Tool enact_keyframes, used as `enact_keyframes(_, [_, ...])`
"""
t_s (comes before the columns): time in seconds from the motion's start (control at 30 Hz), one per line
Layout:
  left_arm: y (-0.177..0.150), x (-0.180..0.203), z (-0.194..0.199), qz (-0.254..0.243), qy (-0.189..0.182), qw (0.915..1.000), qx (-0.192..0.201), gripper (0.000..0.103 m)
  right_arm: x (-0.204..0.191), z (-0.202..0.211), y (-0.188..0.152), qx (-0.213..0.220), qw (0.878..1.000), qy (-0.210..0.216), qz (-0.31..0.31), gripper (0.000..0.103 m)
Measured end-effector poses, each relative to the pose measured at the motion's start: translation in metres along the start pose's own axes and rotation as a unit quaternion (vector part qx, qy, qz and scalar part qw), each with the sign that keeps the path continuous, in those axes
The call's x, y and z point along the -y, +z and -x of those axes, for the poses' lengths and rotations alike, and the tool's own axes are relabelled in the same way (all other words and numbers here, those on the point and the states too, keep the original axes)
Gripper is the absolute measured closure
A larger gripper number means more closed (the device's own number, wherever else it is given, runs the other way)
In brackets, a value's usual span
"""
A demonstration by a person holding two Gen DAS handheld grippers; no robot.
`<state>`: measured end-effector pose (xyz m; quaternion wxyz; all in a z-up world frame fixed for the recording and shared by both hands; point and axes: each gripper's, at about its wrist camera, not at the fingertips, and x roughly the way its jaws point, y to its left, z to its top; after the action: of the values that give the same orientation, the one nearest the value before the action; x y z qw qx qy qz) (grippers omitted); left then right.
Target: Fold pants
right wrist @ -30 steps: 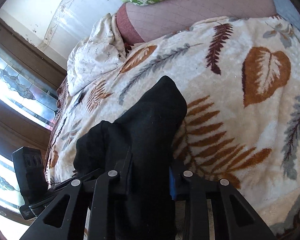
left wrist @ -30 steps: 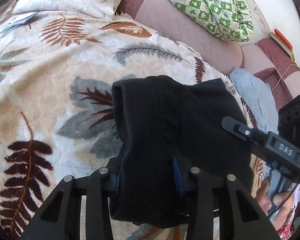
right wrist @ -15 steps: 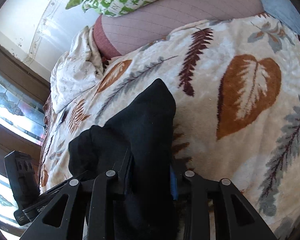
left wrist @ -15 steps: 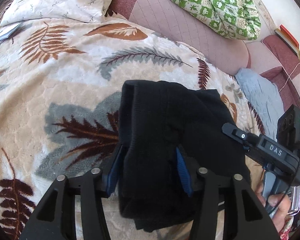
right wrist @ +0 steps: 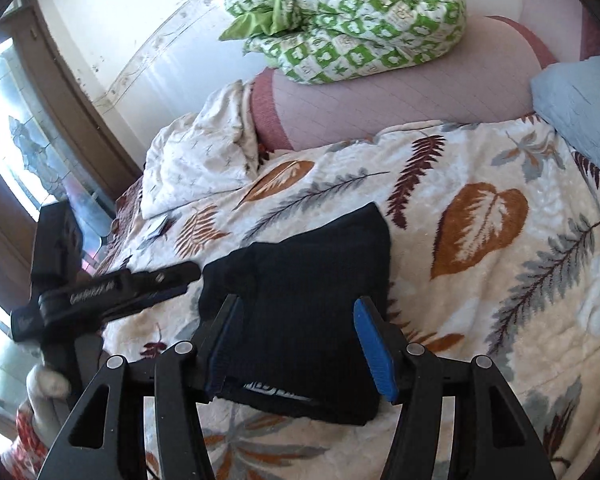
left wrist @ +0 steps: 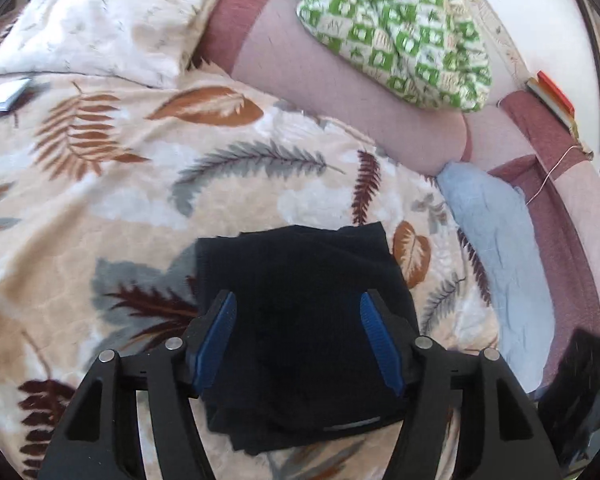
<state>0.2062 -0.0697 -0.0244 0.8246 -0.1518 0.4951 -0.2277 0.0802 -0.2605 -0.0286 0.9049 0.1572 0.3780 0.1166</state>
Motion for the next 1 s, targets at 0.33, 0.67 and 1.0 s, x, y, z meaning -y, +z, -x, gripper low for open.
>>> enact_keyframes(0.33, [-0.018, -0.044, -0.04, 0.058, 0.034, 0.9968, -0.042, 0.035, -0.03, -0.027, -0.05, -0.027, 0.981, -0.131, 0.141, 0.042])
enact_keyframes(0.67, [-0.036, -0.03, 0.05, 0.014, 0.082, 0.9959, 0.035, 0.035, -0.012, 0.018, -0.053, -0.002, 0.992, -0.113, 0.053, 0.036])
enact_keyframes(1.0, [-0.129, 0.038, 0.168, -0.089, 0.292, 0.9184, 0.252, 0.002, -0.044, 0.077, -0.094, 0.061, 0.987, -0.146, 0.027, 0.02])
